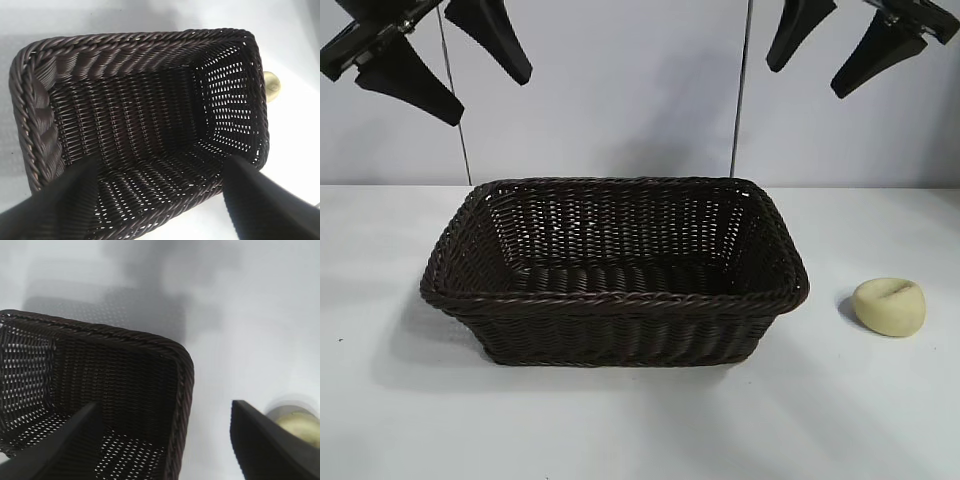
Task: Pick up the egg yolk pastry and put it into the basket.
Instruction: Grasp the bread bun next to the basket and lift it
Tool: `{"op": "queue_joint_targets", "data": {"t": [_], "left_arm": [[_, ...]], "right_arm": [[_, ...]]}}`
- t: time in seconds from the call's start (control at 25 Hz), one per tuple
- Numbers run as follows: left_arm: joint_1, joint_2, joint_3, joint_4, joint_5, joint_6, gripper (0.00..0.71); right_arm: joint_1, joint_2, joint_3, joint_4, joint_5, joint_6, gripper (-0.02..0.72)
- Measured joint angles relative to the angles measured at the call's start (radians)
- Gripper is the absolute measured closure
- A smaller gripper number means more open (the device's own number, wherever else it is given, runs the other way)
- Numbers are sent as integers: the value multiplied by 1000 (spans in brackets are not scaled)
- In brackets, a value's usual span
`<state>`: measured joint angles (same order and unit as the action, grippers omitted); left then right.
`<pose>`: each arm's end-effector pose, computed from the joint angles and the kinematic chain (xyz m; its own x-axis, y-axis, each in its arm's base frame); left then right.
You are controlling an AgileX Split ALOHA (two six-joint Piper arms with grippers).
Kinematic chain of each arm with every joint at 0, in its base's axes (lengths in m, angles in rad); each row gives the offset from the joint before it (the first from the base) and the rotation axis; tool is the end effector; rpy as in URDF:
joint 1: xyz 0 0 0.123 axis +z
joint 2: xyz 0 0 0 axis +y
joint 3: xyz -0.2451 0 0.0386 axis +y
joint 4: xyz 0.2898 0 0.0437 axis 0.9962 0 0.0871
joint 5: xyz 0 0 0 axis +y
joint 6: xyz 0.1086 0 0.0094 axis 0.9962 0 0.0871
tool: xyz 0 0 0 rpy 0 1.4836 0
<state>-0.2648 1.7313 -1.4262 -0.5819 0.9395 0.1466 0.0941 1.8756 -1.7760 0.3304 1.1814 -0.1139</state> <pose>0.3866 -0.1550 0.2277 -0.9231 0.0443 -0.3820 0.2414 0.8399 -0.4860 0.4382 0.0742 0.2640 -0.9213 -0.0720 -0.3822 -0.1908 0.9400 0.2828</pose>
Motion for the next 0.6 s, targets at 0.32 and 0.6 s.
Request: {"op": "queue_joint_targets", "data": {"t": [0.32,0.6], "left_arm": [[0,0,12,0,-12,0,196],[0,0,12,0,-20,0,196]], "right_arm": [[-38,0,0,-163,53,20,185],[-117,2,100,-191,51,27,185]]}}
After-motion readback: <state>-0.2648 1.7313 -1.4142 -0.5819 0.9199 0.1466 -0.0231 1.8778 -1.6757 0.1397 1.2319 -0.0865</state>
